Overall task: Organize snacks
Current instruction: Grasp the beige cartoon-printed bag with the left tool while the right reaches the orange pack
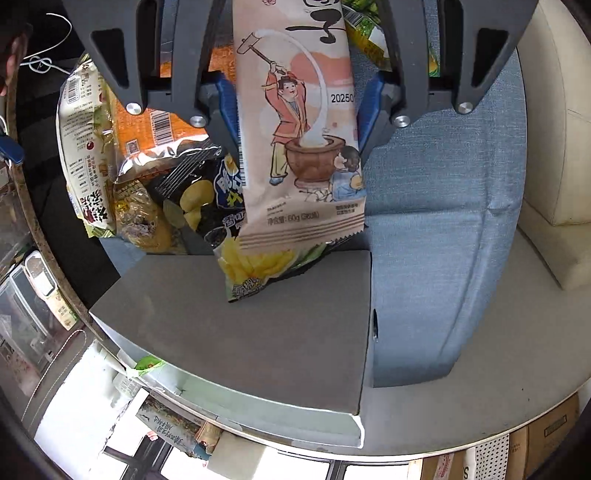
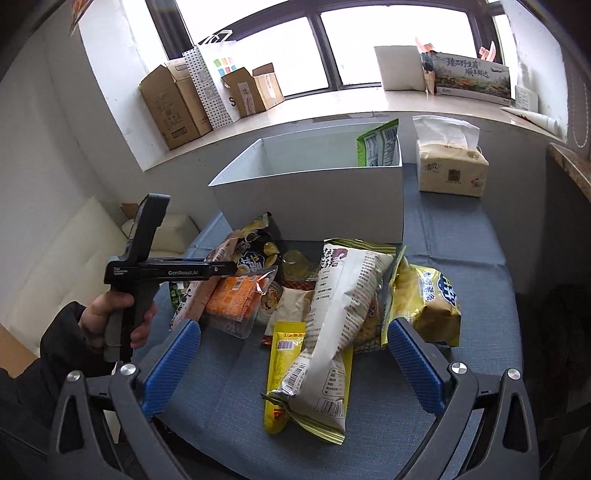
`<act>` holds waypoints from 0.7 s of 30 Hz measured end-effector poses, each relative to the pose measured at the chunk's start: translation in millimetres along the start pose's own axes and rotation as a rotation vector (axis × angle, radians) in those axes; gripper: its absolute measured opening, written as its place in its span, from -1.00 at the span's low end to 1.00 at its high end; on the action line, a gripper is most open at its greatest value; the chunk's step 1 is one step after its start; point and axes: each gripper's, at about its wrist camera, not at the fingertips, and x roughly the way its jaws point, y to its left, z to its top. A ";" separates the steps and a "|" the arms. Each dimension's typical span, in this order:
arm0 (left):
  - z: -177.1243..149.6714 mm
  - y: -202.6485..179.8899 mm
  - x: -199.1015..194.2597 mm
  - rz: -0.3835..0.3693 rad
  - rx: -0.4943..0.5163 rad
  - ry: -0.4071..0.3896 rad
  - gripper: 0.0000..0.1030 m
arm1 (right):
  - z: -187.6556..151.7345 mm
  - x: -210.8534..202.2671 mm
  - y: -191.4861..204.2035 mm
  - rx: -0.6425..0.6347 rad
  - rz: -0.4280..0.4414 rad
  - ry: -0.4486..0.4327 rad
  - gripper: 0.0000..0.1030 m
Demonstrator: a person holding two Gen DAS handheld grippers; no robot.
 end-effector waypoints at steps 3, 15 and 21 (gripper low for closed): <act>-3.2 -3.8 -7.8 0.038 0.022 -0.023 0.12 | -1.2 7.4 -3.9 0.023 0.001 0.019 1.00; 1.9 -23.8 -108.4 -0.026 0.043 -0.233 0.06 | 4.6 17.3 18.6 -0.168 -0.052 0.025 1.00; -7.3 -21.3 -161.4 0.016 0.063 -0.334 0.06 | 14.8 41.5 60.7 -0.464 -0.069 0.066 1.00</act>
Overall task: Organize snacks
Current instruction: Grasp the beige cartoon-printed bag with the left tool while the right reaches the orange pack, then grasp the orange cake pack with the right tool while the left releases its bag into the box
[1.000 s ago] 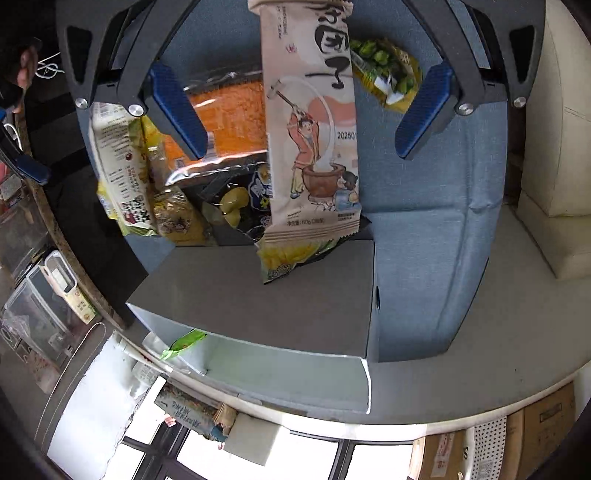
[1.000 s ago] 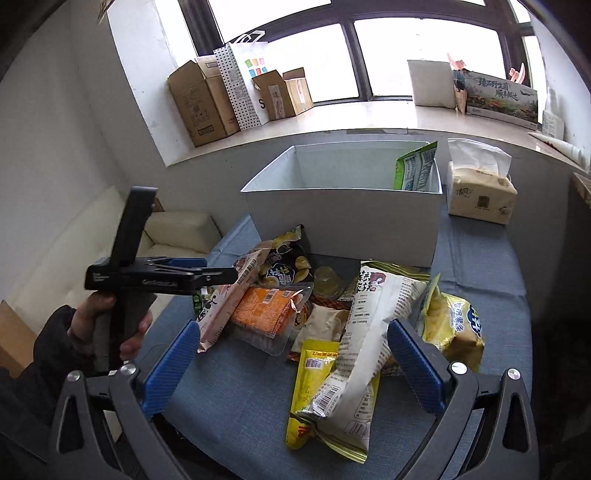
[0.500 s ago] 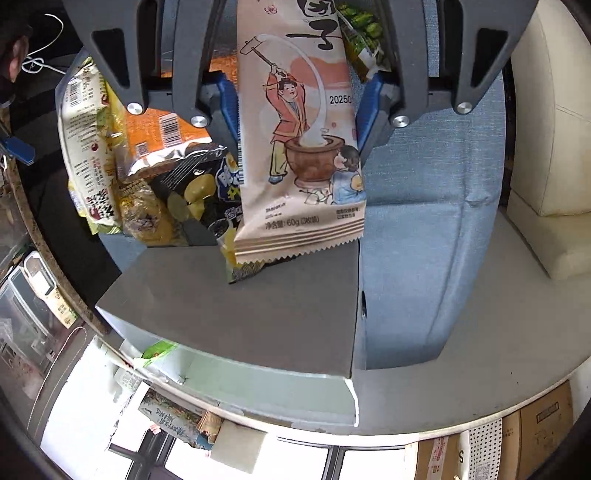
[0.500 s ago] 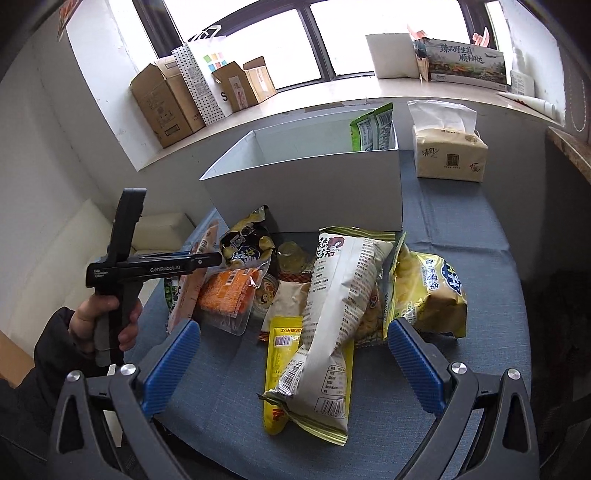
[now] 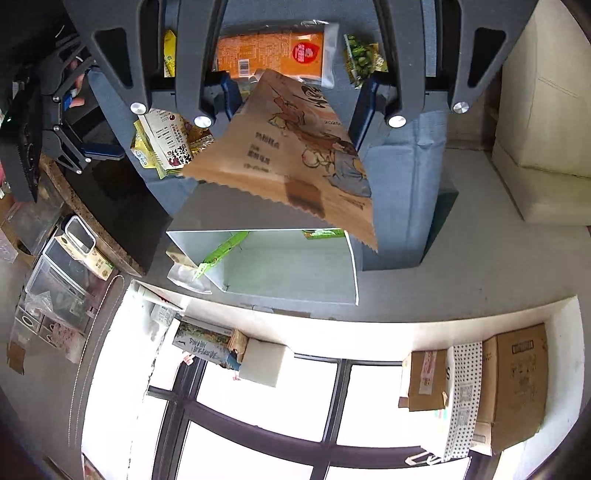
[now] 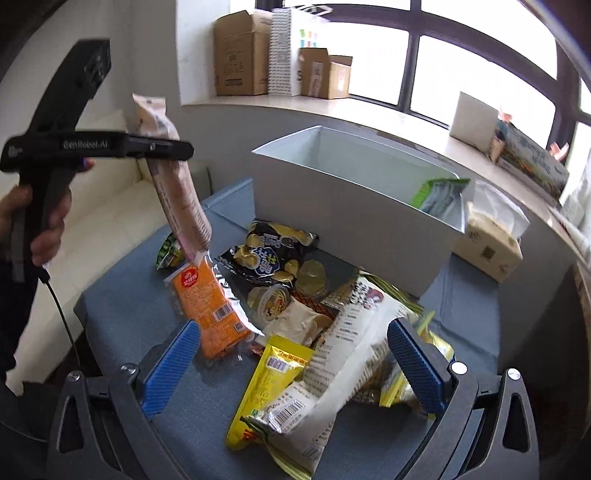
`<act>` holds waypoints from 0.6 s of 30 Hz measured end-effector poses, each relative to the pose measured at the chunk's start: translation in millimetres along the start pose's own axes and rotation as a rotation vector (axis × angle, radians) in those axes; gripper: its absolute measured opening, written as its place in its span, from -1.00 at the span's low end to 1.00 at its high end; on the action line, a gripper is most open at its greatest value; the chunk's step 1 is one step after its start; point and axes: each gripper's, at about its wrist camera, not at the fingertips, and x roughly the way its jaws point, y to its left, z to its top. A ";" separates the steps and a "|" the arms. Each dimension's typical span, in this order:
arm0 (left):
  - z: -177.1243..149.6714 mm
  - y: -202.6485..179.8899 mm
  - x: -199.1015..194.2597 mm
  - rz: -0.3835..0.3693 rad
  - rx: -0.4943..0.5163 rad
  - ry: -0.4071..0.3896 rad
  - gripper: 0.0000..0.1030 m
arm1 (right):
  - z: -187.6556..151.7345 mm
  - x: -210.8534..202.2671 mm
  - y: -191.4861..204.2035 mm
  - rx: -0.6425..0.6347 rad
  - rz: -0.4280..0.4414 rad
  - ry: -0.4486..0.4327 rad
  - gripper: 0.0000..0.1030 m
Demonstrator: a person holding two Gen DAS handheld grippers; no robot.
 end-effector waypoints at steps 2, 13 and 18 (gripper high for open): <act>-3.9 4.2 -15.0 0.007 -0.012 -0.020 0.06 | 10.6 14.5 19.2 -0.091 0.020 0.031 1.00; -32.0 32.8 -90.9 0.067 -0.076 -0.107 0.05 | 26.7 121.5 120.6 -0.513 0.211 0.236 1.00; -40.3 40.0 -108.7 0.078 -0.103 -0.132 0.05 | 23.5 148.7 125.3 -0.593 0.189 0.274 1.00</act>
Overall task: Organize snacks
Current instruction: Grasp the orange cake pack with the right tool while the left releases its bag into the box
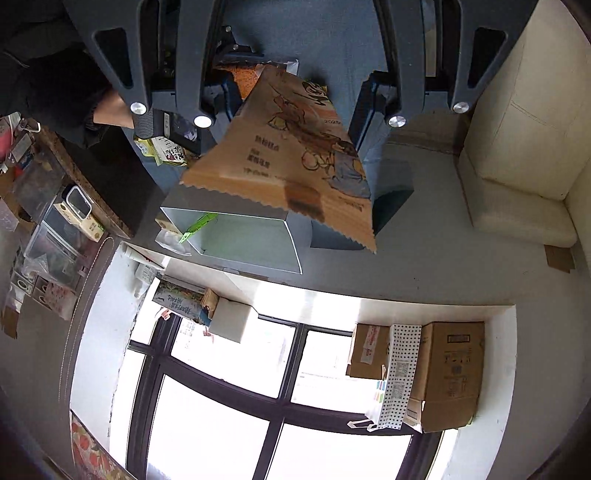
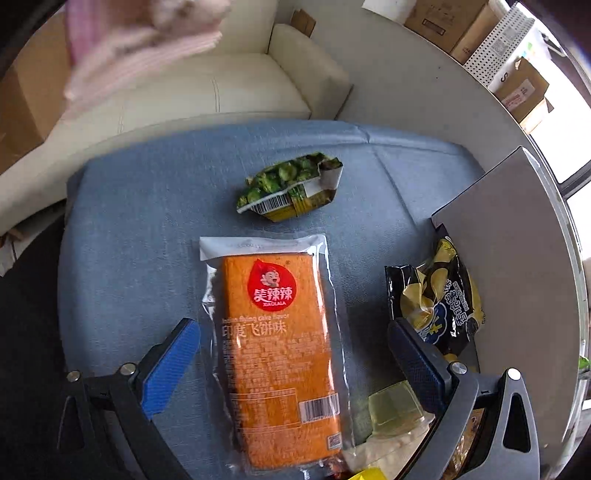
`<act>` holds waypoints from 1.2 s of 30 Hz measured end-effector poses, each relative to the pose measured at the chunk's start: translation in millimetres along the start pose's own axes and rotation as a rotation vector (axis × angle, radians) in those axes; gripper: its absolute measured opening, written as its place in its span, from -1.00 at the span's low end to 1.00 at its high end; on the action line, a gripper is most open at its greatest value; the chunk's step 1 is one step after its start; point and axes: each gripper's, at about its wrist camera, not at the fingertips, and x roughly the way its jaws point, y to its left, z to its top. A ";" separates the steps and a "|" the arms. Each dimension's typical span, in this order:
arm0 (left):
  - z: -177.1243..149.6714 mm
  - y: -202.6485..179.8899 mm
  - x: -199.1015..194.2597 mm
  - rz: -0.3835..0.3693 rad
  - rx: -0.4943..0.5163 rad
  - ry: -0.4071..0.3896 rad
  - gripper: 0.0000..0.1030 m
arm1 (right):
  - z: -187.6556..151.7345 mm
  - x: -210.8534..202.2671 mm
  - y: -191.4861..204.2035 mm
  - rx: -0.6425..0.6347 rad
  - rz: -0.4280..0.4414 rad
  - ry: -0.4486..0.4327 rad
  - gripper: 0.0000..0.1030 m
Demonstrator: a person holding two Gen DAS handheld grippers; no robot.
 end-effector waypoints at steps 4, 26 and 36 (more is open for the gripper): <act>-2.1 5.6 -3.2 0.000 -0.020 -0.006 0.05 | -6.3 8.1 -22.9 0.133 0.115 0.025 1.00; 24.6 -35.8 35.1 -0.081 0.068 0.015 0.06 | -96.5 -126.0 -87.5 0.757 0.072 -0.363 0.17; 77.8 -93.4 97.2 -0.199 0.157 -0.009 0.06 | -162.8 -194.5 -118.1 0.985 -0.078 -0.519 0.17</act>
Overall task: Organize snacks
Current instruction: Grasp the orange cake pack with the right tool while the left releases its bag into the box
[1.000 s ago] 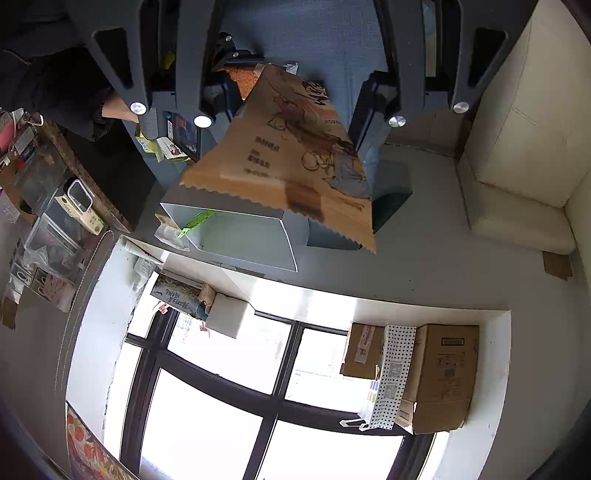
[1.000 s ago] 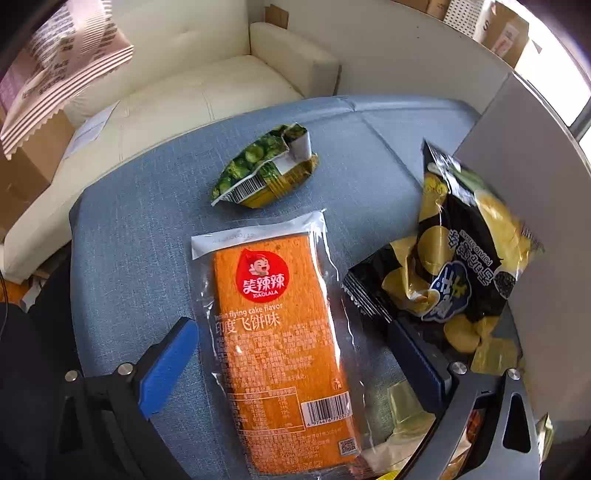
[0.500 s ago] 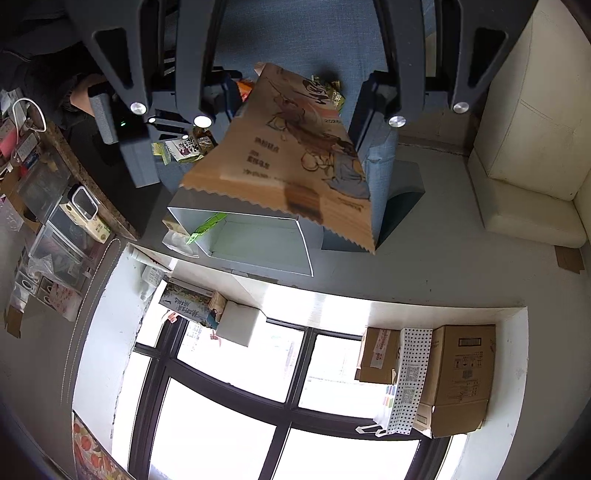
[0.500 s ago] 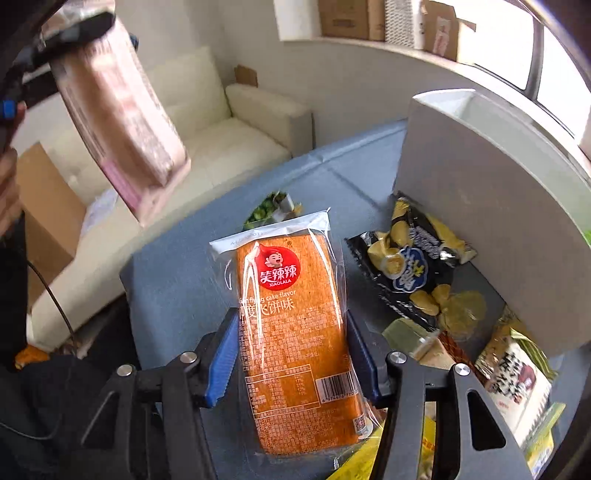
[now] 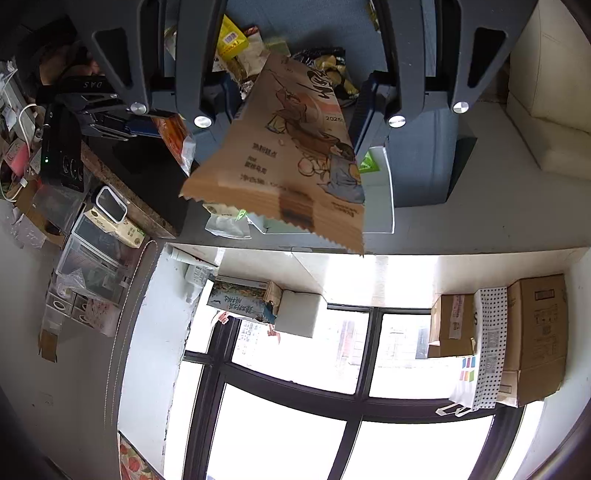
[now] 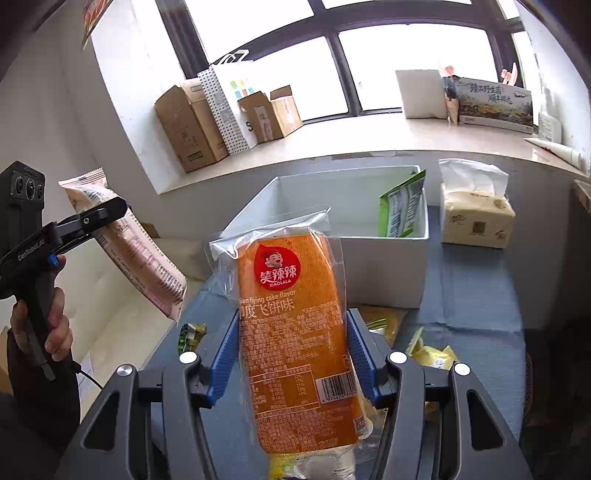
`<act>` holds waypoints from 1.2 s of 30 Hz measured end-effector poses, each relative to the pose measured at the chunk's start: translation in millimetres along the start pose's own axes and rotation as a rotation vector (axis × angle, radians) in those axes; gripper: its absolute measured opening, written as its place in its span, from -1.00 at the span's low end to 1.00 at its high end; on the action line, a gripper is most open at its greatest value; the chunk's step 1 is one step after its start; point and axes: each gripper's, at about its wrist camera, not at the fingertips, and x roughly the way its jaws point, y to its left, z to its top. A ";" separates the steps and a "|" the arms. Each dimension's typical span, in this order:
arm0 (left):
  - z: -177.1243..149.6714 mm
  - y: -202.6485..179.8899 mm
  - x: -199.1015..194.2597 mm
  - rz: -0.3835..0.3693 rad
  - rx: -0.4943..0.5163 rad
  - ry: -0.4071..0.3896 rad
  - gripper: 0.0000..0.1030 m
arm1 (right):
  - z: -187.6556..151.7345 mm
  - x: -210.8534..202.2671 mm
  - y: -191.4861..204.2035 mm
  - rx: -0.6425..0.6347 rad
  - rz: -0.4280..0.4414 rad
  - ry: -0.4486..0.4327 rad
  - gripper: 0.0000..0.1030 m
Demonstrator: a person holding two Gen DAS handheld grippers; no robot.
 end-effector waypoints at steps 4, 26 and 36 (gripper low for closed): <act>30.7 -3.3 34.4 0.013 0.013 0.002 0.06 | 25.7 1.6 -14.1 0.029 0.011 -0.049 0.17; 74.9 49.0 173.4 0.085 -0.084 0.102 1.00 | 150.8 153.1 -70.1 0.123 -0.136 0.037 0.97; 59.4 38.8 157.5 0.121 -0.028 0.116 1.00 | 132.2 97.1 -56.4 0.066 -0.125 -0.065 1.00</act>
